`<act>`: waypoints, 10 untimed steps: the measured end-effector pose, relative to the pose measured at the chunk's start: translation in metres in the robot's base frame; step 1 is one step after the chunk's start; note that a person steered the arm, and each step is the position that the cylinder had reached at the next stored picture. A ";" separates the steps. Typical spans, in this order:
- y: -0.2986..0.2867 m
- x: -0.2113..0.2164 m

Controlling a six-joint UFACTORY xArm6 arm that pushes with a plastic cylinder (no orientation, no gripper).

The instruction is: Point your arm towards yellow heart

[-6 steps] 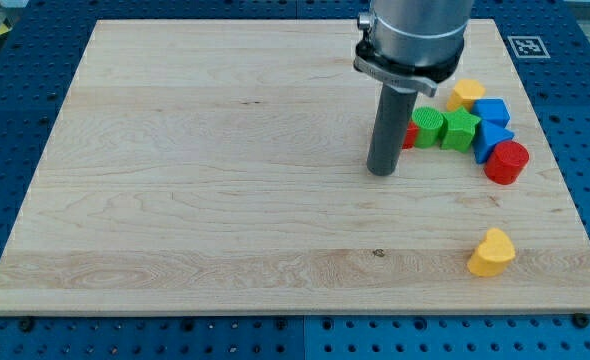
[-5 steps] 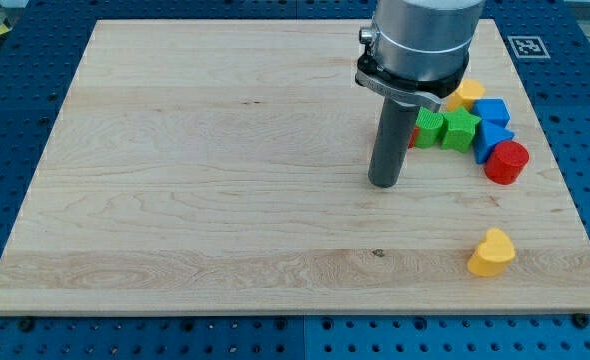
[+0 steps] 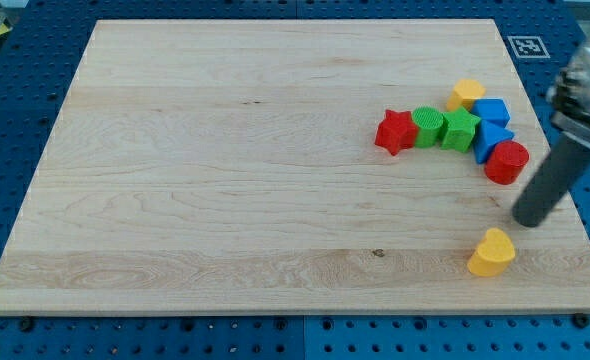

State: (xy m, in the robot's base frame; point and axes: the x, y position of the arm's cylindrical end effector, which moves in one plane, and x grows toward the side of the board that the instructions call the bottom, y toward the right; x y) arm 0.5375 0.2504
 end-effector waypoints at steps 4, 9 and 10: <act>0.023 0.080; -0.062 0.073; -0.069 0.073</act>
